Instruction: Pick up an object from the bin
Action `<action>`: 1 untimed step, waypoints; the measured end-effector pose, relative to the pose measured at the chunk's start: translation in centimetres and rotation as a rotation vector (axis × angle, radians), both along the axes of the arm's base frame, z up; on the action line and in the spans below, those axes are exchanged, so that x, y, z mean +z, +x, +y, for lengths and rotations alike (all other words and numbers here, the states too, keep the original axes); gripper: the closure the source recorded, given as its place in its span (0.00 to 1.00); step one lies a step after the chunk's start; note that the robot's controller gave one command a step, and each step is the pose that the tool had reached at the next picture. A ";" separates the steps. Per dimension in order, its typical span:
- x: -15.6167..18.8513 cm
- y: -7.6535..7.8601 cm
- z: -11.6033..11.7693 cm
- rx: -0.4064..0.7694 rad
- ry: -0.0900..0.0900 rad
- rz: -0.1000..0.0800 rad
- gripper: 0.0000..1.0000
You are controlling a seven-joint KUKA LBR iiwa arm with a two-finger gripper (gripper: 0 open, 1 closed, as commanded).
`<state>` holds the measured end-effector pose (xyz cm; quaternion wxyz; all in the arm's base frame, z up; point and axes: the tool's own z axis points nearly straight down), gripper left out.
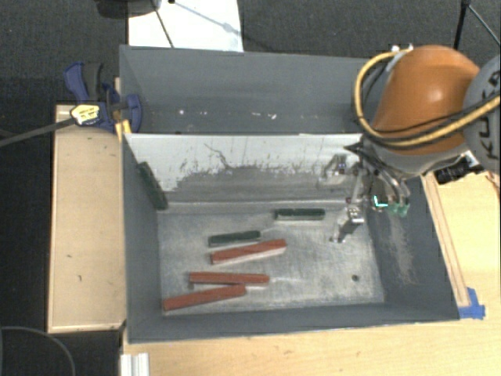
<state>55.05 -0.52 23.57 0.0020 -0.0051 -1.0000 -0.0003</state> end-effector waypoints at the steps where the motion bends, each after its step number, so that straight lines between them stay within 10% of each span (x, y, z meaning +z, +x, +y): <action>1: 0.4 0.1 0.0 0.000 0.000 -0.008 0.00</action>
Offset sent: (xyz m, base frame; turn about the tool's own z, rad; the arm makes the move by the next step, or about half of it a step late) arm 0.0180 0.0539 -0.1657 -0.3177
